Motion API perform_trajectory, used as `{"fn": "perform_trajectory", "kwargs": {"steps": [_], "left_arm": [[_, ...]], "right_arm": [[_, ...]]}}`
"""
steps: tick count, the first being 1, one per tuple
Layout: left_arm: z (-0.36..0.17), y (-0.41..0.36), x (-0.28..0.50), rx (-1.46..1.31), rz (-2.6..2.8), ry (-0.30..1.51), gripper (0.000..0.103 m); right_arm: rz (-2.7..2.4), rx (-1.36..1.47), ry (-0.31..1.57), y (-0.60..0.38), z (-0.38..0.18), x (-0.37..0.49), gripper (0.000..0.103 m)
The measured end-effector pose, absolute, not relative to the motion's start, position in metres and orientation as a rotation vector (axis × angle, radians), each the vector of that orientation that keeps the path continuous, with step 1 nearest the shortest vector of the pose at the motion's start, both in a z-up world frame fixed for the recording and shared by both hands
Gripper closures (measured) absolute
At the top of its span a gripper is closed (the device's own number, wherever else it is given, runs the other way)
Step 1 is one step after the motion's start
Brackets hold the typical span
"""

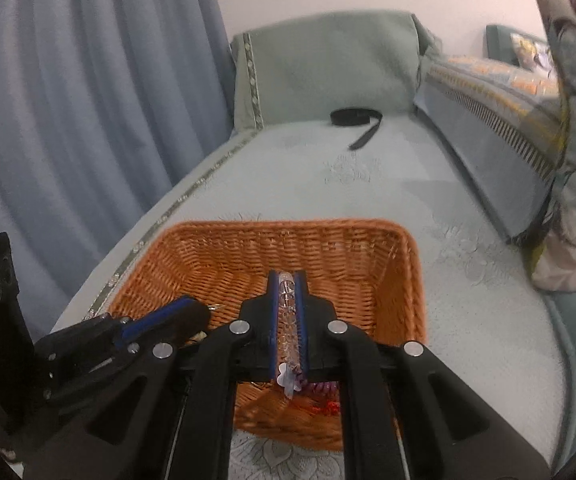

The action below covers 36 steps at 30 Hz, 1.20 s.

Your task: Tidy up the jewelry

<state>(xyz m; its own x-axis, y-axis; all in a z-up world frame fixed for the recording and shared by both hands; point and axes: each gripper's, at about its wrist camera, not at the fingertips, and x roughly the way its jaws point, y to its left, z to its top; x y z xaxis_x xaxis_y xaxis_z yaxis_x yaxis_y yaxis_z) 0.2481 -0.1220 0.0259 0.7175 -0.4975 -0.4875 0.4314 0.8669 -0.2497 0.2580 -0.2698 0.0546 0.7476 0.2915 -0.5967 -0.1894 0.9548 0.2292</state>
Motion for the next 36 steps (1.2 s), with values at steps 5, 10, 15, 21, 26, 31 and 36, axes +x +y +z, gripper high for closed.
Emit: {"fn": "perform_trajectory", "kwargs": {"steps": [5,10,15,21,26,31,36], "left_arm": [[0.018,-0.120,0.252,-0.134,-0.504,0.582,0.089],[0.030,-0.107,0.238,-0.181,-0.507,0.540,0.052],[0.052,-0.092,0.198,-0.154,-0.486,0.480,0.042],[0.072,-0.067,0.123,-0.090,-0.370,0.368,0.024],[0.070,-0.055,0.061,-0.039,-0.245,0.282,0.018],[0.055,-0.056,0.027,0.028,-0.133,0.244,0.015],[0.033,-0.049,0.018,0.029,-0.041,0.231,0.012]], "right_arm": [[0.250,0.226,0.731,-0.279,0.037,0.269,0.094],[0.238,0.265,0.729,-0.289,0.041,0.259,0.054],[0.231,0.207,0.626,-0.293,0.074,0.214,0.041],[0.202,0.128,0.498,-0.282,0.098,0.135,0.019],[0.114,0.003,0.373,-0.254,0.093,0.062,0.008],[0.052,-0.027,0.384,-0.239,0.057,0.024,0.008],[-0.003,0.021,0.383,-0.245,0.030,0.020,0.008]]}}
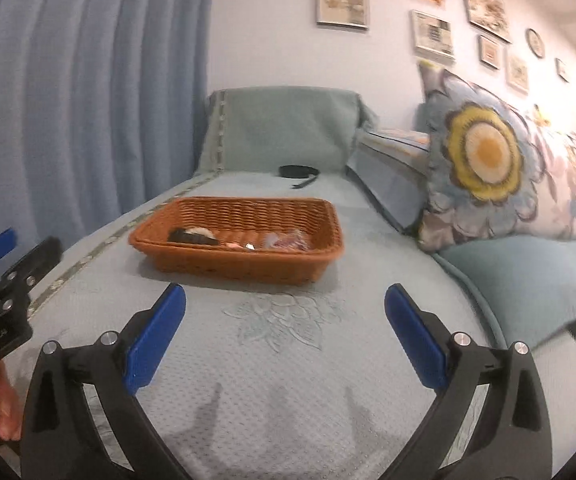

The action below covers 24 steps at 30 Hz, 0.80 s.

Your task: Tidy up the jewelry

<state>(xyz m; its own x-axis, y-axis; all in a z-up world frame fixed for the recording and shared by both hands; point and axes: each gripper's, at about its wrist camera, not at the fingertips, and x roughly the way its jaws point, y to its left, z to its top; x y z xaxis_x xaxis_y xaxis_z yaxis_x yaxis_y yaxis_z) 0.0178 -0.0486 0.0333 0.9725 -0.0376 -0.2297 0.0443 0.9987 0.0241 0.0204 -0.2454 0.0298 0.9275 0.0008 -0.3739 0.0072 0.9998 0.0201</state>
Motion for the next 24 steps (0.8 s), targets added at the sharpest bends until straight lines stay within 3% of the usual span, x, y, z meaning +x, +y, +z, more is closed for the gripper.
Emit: {"fn": "perform_trajectory", "kwargs": {"steps": [24], "left_arm": [[0.010,-0.041,0.026,0.010,0.030,0.286,0.008]], "right_arm": [[-0.018,-0.021,0.365,-0.237,0.004,0.019,0.008]]}}
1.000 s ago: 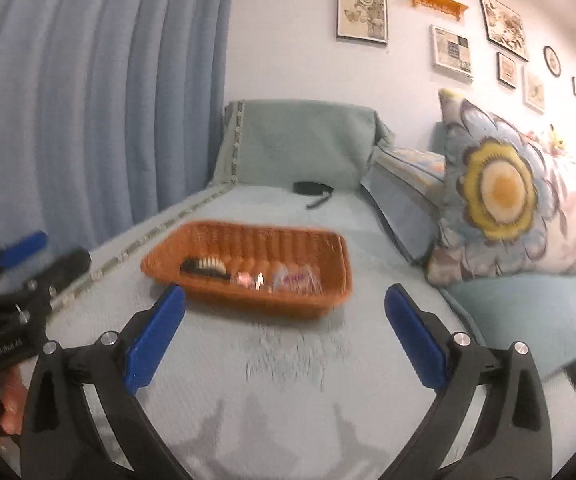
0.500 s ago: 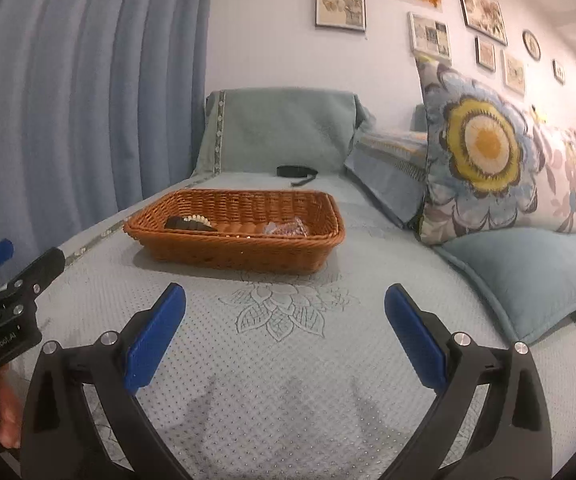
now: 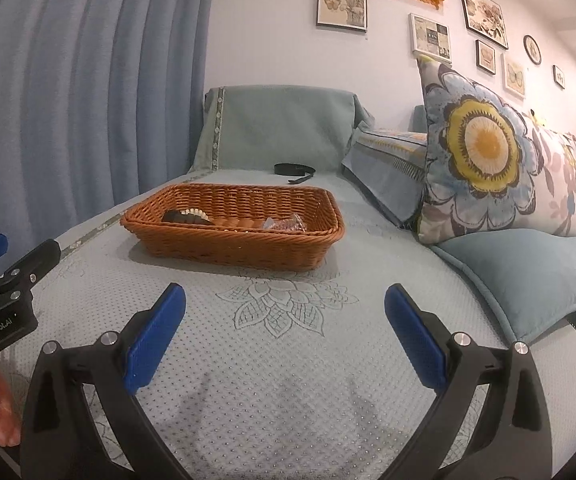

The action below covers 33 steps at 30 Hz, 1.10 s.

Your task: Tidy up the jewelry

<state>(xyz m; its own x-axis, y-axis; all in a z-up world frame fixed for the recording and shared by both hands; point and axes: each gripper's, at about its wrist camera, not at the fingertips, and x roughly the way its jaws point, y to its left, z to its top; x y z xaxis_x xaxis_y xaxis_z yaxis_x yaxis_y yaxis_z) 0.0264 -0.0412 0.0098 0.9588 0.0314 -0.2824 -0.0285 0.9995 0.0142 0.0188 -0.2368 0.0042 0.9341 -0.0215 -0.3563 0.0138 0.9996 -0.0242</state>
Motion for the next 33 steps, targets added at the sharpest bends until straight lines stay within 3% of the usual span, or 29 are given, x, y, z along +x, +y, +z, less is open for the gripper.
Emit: {"fn": "perform_trajectory", "kwargs": {"steps": [33], "left_arm": [[0.0091,-0.0471,0.0282,0.028,0.033,0.301,0.008]], "right_arm": [[-0.018,-0.020,0.398,-0.2376,0.0011,0.0258,0.008]]}}
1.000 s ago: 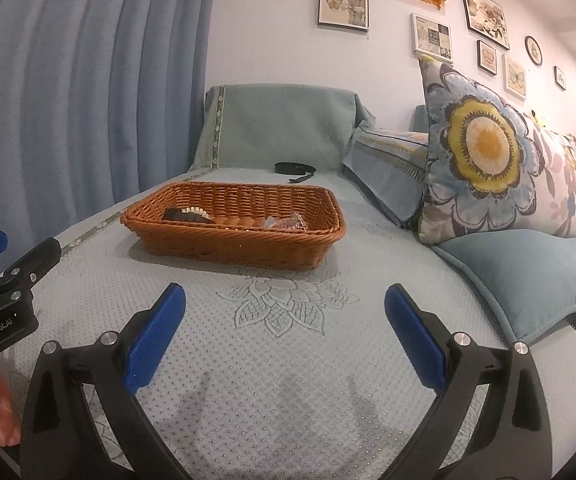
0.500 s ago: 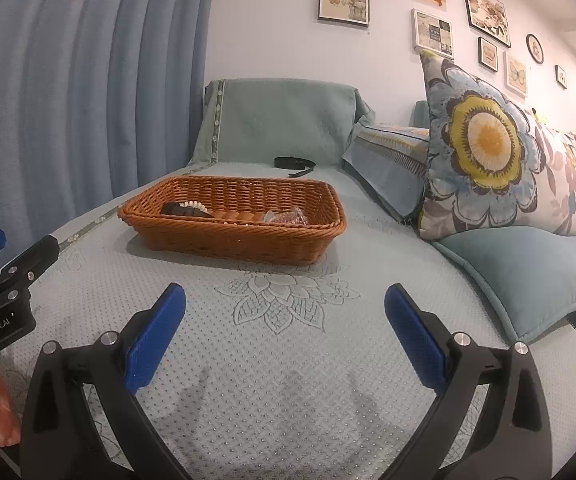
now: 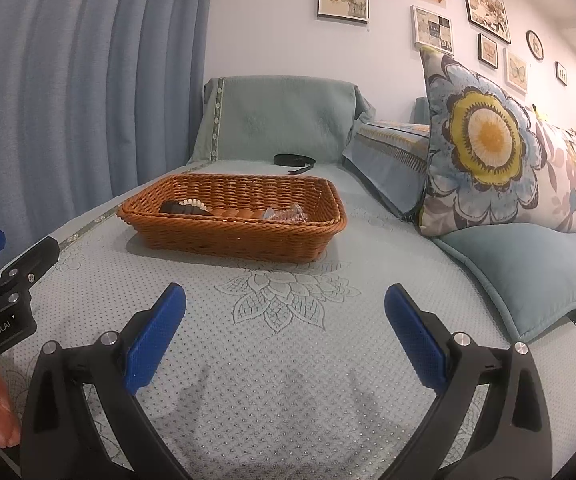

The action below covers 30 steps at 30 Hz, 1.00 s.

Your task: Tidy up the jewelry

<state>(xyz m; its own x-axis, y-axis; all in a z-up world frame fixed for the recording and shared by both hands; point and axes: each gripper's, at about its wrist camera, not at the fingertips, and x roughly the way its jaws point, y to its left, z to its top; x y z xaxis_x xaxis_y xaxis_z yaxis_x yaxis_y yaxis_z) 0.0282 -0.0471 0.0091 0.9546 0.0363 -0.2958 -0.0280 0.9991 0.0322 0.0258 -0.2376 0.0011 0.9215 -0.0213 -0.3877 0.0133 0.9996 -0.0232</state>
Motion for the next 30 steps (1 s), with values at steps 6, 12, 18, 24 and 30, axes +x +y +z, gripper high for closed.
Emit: {"fn": "perform_trajectory", "kwargs": {"steps": [6,12,18,24,30], "left_arm": [[0.0090,-0.0471,0.0281,0.028,0.032,0.301,0.008],[0.0092,-0.0467,0.0288,0.027,0.031,0.302,0.008],[0.0090,-0.0463,0.0286,0.022,0.031,0.307,0.008],[0.0081,-0.0484,0.0280,0.022,0.032,0.309,0.008],[0.0079,-0.0495,0.0278,0.021,0.032,0.311,0.008]], "right_arm": [[-0.018,-0.019,0.400,-0.2375,0.0009,0.0260,0.008],[-0.016,-0.018,0.403,-0.2383,0.0000,0.0278,0.008],[-0.015,-0.017,0.405,-0.2381,-0.0007,0.0276,0.008],[-0.016,-0.017,0.405,-0.2382,-0.0002,0.0282,0.008],[-0.016,-0.017,0.405,-0.2381,0.0000,0.0282,0.008]]}}
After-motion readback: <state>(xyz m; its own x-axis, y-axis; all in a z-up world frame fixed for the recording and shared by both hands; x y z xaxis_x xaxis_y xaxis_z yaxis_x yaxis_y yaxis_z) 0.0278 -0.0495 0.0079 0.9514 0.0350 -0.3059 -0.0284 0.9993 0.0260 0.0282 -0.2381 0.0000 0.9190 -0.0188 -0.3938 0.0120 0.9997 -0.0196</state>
